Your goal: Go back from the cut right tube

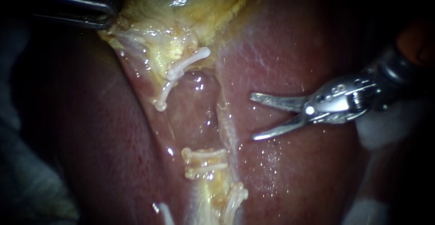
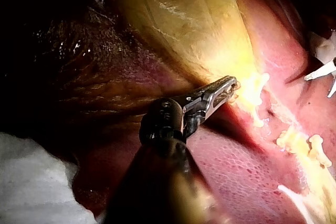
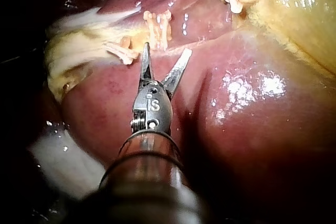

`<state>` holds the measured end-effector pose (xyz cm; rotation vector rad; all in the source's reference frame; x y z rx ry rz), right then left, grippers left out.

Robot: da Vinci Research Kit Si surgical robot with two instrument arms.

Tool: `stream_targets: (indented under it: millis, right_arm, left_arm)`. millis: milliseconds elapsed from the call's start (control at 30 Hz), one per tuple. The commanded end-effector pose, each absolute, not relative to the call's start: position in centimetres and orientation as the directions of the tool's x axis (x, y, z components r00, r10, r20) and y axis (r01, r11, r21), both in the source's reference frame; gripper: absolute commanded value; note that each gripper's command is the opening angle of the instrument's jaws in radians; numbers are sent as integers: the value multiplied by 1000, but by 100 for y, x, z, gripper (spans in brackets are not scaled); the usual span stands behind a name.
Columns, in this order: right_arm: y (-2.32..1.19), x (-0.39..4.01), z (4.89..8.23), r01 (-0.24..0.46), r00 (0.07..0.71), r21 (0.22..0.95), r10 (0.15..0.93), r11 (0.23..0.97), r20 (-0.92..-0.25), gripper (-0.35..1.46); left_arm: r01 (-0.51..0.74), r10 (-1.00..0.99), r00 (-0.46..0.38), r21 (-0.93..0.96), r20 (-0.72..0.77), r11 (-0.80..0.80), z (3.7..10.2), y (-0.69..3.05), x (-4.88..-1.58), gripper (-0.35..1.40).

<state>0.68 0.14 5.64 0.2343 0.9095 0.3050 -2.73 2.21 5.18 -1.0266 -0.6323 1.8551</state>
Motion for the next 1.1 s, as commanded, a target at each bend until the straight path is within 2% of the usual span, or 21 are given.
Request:
stream_targets:
  millis: [33,133,267,700,933,1100]
  right_arm:
    - [15,64,562,-163,601,331,360,929,-714,145]
    - [19,55,557,-160,661,336,353,928,-662,145]
    - [25,49,553,-157,700,345,350,926,-623,145]
    - [26,48,550,-152,700,343,346,927,-624,145]
    - [25,48,549,-146,699,349,346,926,-626,145]
    - [24,54,549,-95,693,398,348,912,-631,145]
  left_arm:
    - [-460,883,-254,-754,-394,-469,519,221,-273,-35]
    - [-460,883,-255,-754,-395,-469,521,221,-273,-35]
    - [-462,882,-254,-751,-398,-472,529,219,-276,-35]
    - [-435,883,-280,-769,-378,-467,600,202,-316,-35]
    - [-435,882,-281,-769,-379,-469,603,202,-317,-35]
    - [-432,882,-282,-771,-377,-468,598,203,-312,-35]
